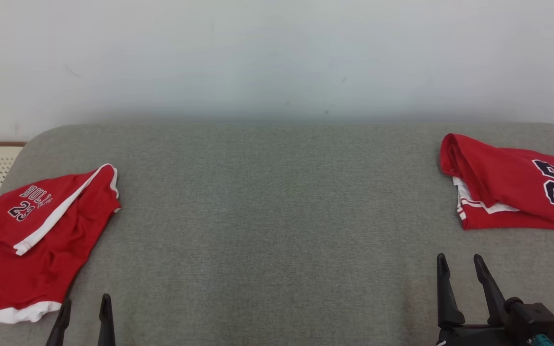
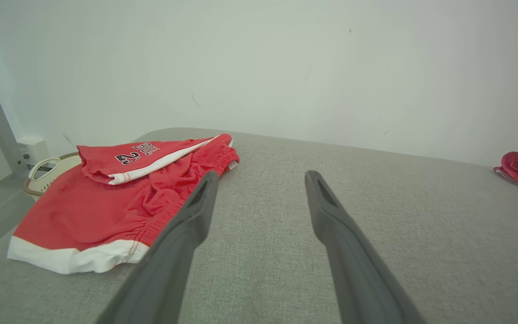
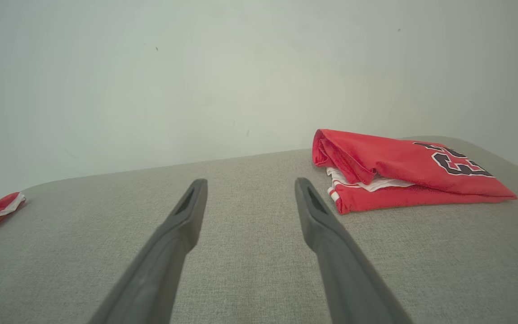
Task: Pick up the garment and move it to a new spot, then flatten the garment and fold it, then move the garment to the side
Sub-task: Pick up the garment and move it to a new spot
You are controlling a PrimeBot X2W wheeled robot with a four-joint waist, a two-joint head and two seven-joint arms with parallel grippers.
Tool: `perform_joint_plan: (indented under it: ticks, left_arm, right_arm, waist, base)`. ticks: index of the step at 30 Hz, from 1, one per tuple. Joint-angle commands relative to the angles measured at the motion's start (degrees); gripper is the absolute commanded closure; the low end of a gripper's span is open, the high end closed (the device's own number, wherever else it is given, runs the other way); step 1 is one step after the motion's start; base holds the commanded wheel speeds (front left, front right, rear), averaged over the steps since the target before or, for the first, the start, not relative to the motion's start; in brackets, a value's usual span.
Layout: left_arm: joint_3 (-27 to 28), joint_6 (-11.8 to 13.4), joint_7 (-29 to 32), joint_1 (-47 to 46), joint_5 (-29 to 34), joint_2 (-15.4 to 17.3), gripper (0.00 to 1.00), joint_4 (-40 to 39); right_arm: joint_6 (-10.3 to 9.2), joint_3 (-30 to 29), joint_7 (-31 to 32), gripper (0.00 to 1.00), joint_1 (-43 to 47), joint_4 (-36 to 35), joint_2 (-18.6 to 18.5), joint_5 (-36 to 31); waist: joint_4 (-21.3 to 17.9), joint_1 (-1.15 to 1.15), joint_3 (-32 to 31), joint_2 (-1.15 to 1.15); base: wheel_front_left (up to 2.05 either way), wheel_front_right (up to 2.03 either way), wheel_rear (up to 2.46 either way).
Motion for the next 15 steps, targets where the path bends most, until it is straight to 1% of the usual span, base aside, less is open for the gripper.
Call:
perform_joint_plan:
  ticks: [1, 2, 3, 5, 15]
  left_arm:
    - [0.14, 0.28, -0.23, 0.34, -0.04, 0.01, 0.00, -0.03]
    - [0.14, 0.28, -0.23, 0.34, -0.04, 0.01, 0.00, -0.03]
    - [0.22, 0.40, -0.23, 0.24, -0.15, 0.01, 0.00, -0.05]
    - [0.28, 0.46, -0.23, 0.17, -0.21, 0.01, 0.00, 0.00]
    - [0.78, 1.40, -0.23, 0.24, -0.09, 0.01, 0.00, 0.38]
  right_arm:
    - [0.01, 0.13, -0.26, 0.00, 0.37, 0.16, 0.08, -0.24]
    - [0.01, 0.13, -0.26, 0.00, 0.37, 0.16, 0.08, -0.24]
    - [0.01, 0.29, -0.26, 0.00, 0.19, 0.27, 0.07, -0.33]
    - [0.01, 0.34, -0.25, 0.00, 0.06, 0.34, 0.06, -0.34]
    - [0.01, 1.44, -0.26, 0.00, -1.08, 1.26, -0.08, -0.38]
  waist:
    - [1.19, 0.00, 0.33, 0.00]
    - [1.19, 0.00, 0.33, 0.00]
    - [2.26, 0.00, 0.44, 0.00]
    - [2.78, 0.00, 0.48, 0.00]
    - [9.42, 0.00, 0.51, 0.00]
  base:
    - [0.00, 0.00, 0.00]
    - [0.00, 0.00, 0.00]
    - [0.00, 0.00, 0.00]
    - [0.00, 0.00, 0.00]
    - [0.00, 0.00, 0.00]
